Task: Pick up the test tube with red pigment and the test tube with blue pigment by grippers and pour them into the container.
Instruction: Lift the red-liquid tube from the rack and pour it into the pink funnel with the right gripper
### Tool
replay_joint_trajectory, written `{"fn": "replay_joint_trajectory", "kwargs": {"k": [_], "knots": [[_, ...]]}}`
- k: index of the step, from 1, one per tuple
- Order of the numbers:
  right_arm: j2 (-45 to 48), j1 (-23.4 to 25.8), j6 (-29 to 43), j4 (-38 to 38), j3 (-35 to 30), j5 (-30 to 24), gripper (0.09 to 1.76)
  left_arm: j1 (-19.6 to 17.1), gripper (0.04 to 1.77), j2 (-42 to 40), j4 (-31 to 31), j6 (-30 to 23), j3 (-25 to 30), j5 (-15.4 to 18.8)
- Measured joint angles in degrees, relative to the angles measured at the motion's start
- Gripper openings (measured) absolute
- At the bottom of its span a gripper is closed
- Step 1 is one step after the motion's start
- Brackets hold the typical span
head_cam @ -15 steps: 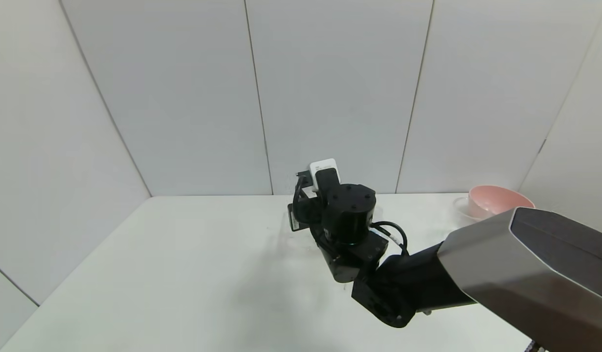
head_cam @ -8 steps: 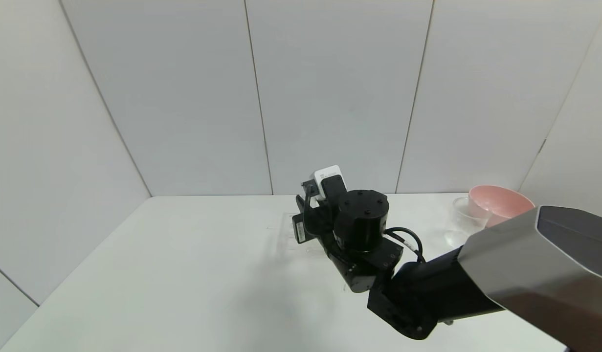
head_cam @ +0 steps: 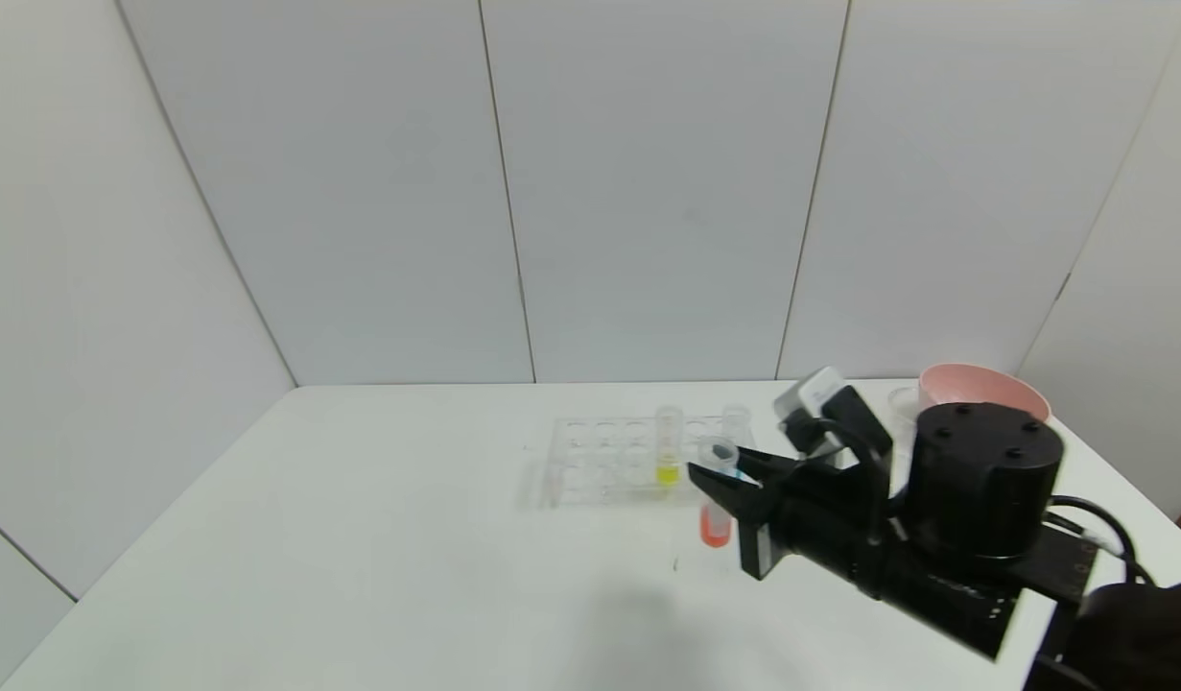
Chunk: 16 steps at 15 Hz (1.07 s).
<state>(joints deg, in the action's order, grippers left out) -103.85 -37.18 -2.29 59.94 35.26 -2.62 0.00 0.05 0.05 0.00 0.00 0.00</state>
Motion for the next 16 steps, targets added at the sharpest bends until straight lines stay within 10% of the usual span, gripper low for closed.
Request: {"fn": "replay_joint_trajectory", "kwargs": {"k": [9, 16], "knots": [[8.84, 35.06, -5.01, -1.26, -6.02, -30.39, 0.49, 0.00, 1.76, 0.00, 0.02, 0.00, 0.00, 0.00], [6.42, 49.55, -13.30, -20.24, 9.09, -35.08, 0.49, 0.00, 1.76, 0.00, 0.02, 0.00, 0.00, 0.00]]}}
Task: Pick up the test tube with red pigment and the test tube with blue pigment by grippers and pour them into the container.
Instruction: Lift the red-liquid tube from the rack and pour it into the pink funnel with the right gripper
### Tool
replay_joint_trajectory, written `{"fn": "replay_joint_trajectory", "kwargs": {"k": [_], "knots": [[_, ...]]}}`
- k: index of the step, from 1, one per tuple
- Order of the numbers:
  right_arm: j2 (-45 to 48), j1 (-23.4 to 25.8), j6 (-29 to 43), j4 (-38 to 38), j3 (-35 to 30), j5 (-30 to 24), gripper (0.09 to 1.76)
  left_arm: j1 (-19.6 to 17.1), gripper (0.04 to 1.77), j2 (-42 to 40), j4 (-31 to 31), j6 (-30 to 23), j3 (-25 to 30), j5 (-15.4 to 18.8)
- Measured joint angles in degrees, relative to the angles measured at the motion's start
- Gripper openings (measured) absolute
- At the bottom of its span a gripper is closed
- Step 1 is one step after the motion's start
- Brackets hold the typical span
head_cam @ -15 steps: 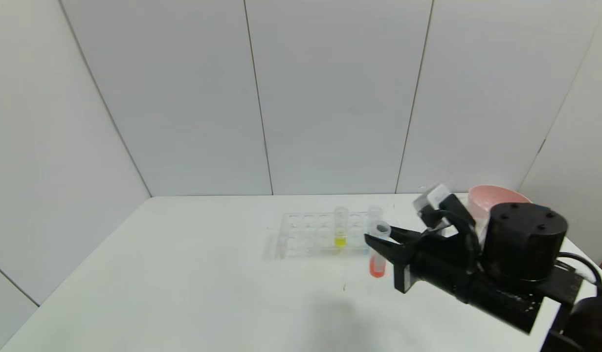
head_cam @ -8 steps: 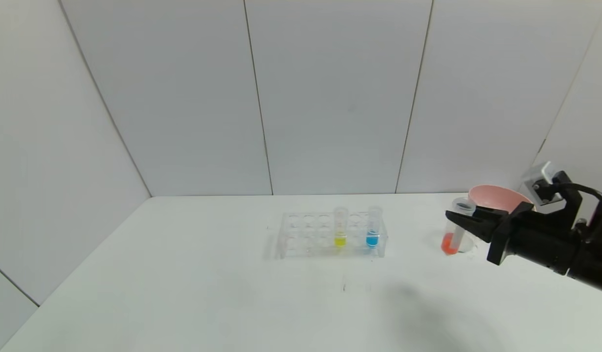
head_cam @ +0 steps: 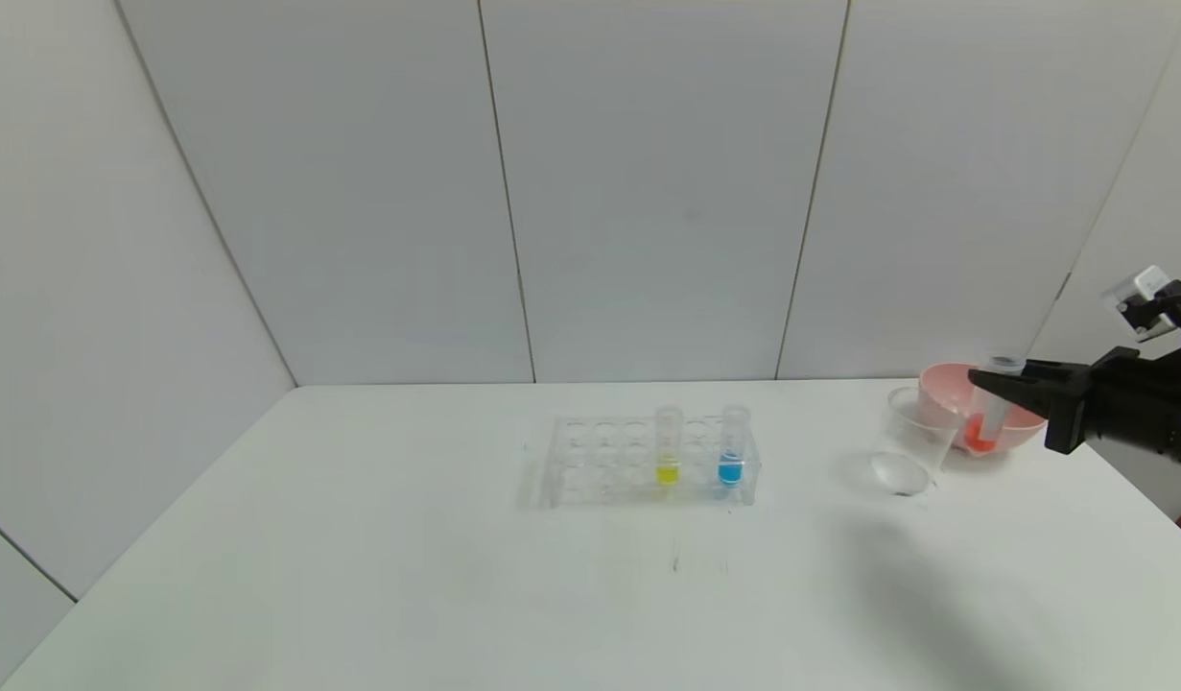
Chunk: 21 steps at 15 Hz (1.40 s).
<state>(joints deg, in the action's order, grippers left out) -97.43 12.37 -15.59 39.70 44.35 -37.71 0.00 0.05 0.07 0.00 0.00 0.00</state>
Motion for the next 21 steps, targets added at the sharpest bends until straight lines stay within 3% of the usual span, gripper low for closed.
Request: {"fn": "replay_joint_trajectory", "kwargs": {"k": [5, 11, 16, 21], "knots": [[-9.00, 9.05, -4.82, -1.56, 11.85, -2.72, 0.49, 0.00, 1.76, 0.00, 0.00, 0.00, 0.00, 0.00], [-18.53, 9.95, -8.57, -6.75, 25.16, -2.67, 0.49, 0.00, 1.76, 0.00, -0.05, 0.00, 0.00, 0.00], [-21.81, 6.17, -13.97, -24.05, 36.19, -2.69, 0.49, 0.00, 1.76, 0.00, -0.02, 0.00, 0.00, 0.00], [-22.53, 3.25, -25.91, -43.09, 46.41, 0.62, 0.49, 0.00, 1.76, 0.00, 0.00, 0.00, 0.00, 0.00]]}}
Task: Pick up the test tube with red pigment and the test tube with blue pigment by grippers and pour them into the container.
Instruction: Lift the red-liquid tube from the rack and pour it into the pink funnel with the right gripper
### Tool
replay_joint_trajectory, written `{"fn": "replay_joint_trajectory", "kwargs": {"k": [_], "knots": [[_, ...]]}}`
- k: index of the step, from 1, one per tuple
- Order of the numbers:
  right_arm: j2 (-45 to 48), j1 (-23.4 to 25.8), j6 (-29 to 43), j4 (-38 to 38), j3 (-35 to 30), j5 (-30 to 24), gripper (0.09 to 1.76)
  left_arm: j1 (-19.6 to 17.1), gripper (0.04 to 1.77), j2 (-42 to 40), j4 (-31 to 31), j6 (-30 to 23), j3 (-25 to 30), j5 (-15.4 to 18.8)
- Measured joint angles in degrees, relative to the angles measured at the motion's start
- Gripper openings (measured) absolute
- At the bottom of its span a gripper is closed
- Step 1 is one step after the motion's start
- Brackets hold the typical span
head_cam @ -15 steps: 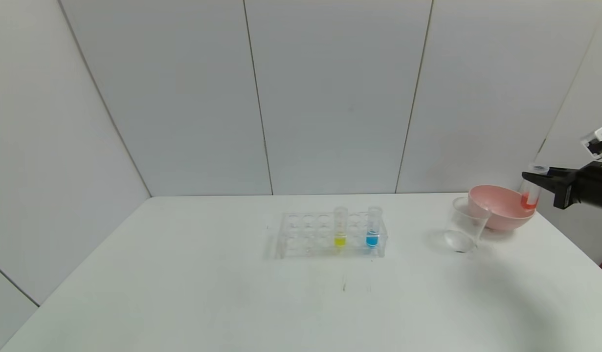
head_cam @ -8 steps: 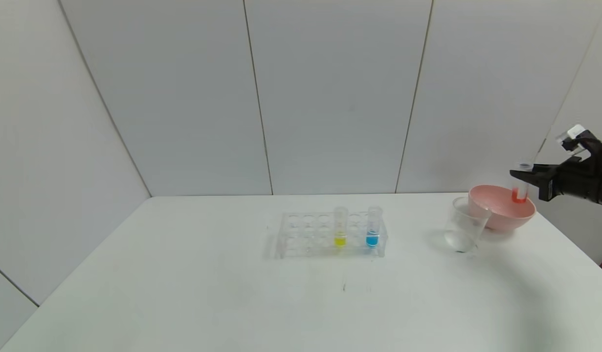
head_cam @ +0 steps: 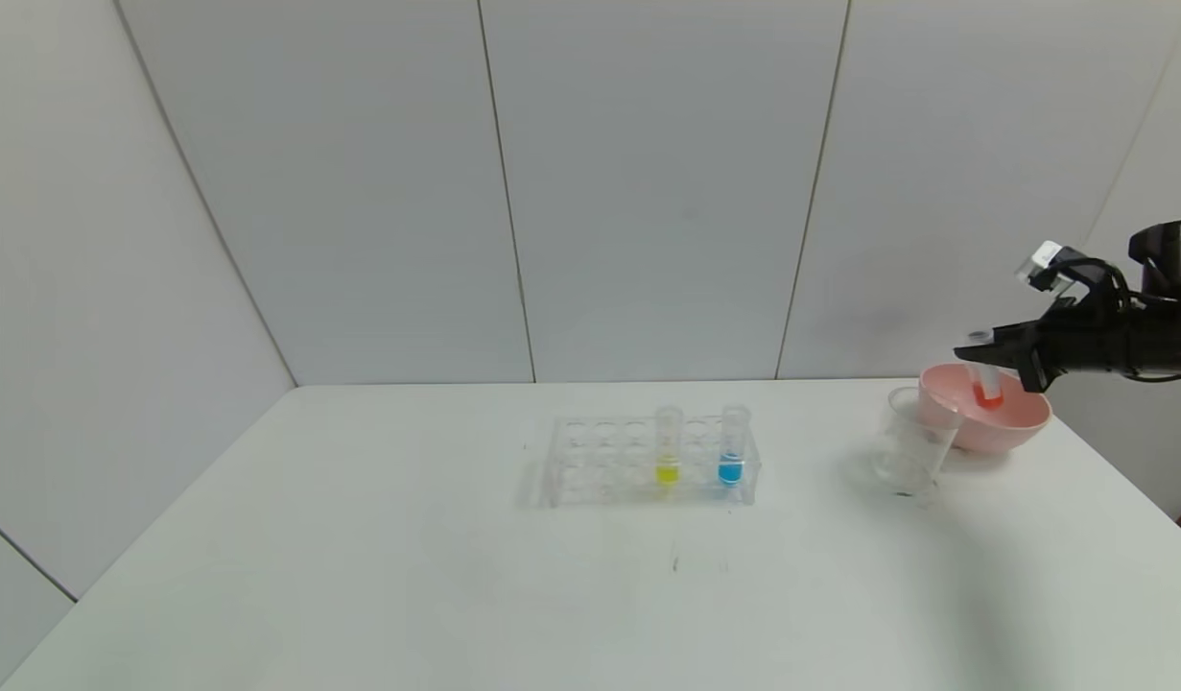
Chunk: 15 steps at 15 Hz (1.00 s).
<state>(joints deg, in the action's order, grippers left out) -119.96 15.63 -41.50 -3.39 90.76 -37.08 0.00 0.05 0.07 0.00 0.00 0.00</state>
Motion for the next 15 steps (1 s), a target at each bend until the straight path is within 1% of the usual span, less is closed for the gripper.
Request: {"fn": "replay_joint_trajectory", "kwargs": {"k": [1, 3, 5, 9, 11, 15], "knots": [[-0.06, -0.28, -3.50, -2.74, 1.60, 1.18, 0.49, 0.00, 1.76, 0.00, -0.02, 0.00, 0.00, 0.00], [-0.30, -0.37, -9.65, -8.13, 4.85, 1.72, 0.49, 0.00, 1.76, 0.00, 0.00, 0.00, 0.00, 0.00], [-0.63, -0.17, -15.48, -16.26, 9.16, 1.78, 0.49, 0.00, 1.76, 0.00, -0.02, 0.00, 0.00, 0.00], [-0.99, -0.09, -24.08, -33.09, 17.43, 1.83, 0.49, 0.00, 1.76, 0.00, -0.02, 0.00, 0.00, 0.00], [-1.49, -0.09, -28.25, -39.55, 21.37, 3.28, 0.49, 0.00, 1.76, 0.00, -0.02, 0.00, 0.00, 0.00], [-2.01, -1.57, -29.39, -41.17, 23.36, 8.46, 0.49, 0.00, 1.76, 0.00, -0.02, 0.00, 0.00, 0.00]]}}
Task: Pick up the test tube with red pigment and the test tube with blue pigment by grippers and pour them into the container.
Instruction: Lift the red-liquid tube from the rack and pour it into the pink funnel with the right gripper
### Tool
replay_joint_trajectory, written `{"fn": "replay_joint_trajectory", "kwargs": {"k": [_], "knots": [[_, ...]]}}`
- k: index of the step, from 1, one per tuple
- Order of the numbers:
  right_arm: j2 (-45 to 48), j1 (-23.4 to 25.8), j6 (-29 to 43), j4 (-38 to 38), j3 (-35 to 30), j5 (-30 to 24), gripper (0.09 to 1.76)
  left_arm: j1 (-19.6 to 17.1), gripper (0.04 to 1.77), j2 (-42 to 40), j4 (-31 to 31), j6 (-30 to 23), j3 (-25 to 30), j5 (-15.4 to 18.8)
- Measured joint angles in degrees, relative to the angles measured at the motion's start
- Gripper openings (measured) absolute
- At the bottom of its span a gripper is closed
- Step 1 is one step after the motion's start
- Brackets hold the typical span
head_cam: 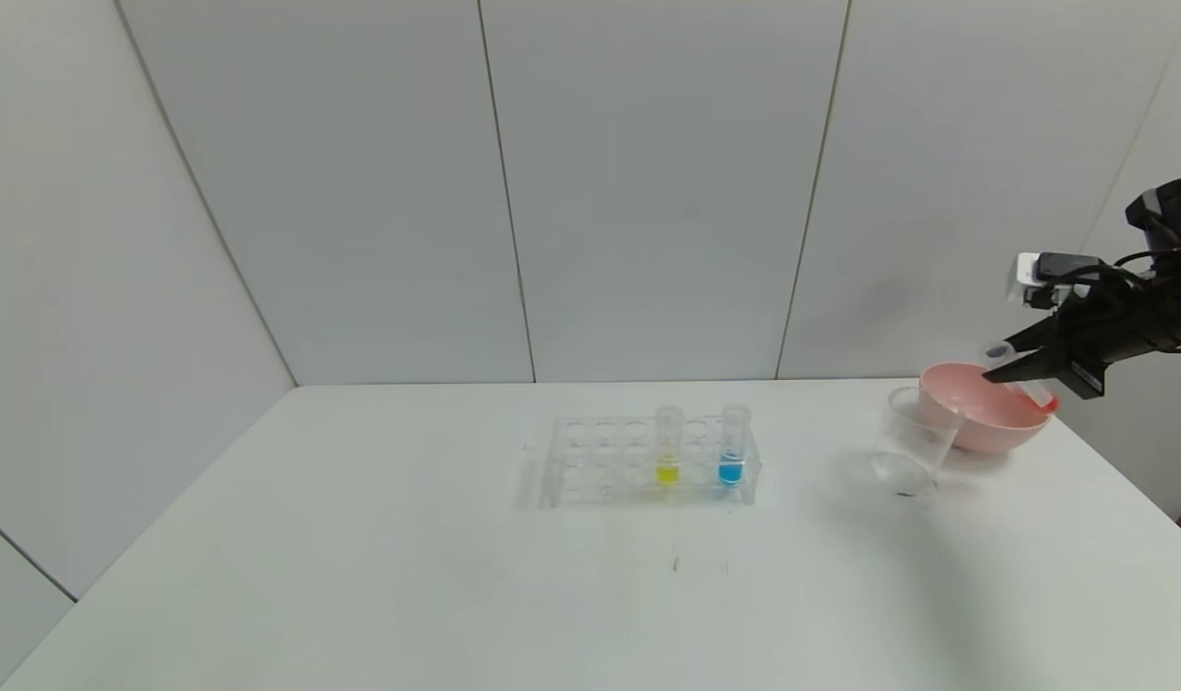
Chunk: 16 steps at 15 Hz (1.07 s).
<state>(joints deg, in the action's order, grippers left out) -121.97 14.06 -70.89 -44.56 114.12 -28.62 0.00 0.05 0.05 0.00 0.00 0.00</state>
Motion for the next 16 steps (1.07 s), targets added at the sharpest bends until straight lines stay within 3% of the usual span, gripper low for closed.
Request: {"fn": "replay_joint_trajectory", "kwargs": {"k": [4, 16], "knots": [[0.48, -1.99, -1.87, -3.67, 0.38, 8.68, 0.49, 0.00, 1.76, 0.00, 0.00, 0.00, 0.00, 0.00], [0.77, -10.18, -1.18, -2.52, 0.44, 21.81, 0.49, 0.00, 1.76, 0.00, 0.00, 0.00, 0.00, 0.00]]}}
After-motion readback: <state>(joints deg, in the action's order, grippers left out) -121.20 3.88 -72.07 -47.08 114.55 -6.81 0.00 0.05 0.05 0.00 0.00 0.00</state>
